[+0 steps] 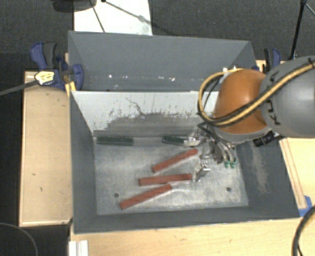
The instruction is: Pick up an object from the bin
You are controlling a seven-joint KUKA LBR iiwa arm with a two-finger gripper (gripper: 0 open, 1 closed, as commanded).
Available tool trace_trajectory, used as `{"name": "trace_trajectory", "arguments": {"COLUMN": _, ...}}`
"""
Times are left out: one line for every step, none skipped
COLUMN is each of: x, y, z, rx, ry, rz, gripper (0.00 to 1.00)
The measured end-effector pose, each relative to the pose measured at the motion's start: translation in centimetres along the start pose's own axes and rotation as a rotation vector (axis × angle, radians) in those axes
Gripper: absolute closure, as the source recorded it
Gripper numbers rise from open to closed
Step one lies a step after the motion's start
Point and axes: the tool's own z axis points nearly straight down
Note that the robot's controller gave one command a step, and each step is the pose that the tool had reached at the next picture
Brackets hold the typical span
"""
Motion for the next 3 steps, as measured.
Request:
{"name": "trace_trajectory", "arguments": {"x": -1.6, "y": 0.5, "z": 3.3, "rx": 0.000, "ry": -0.017, "rz": -0.046, "gripper": 1.00}}
{"name": "trace_trajectory", "arguments": {"x": -1.6, "y": 0.5, "z": 3.3, "rx": 0.000, "ry": -0.018, "rz": -0.047, "gripper": 1.00}}
{"name": "trace_trajectory", "arguments": {"x": -1.4, "y": 2.8, "z": -12.4, "rx": 0.000, "ry": 0.001, "rz": -0.387, "gripper": 1.00}}
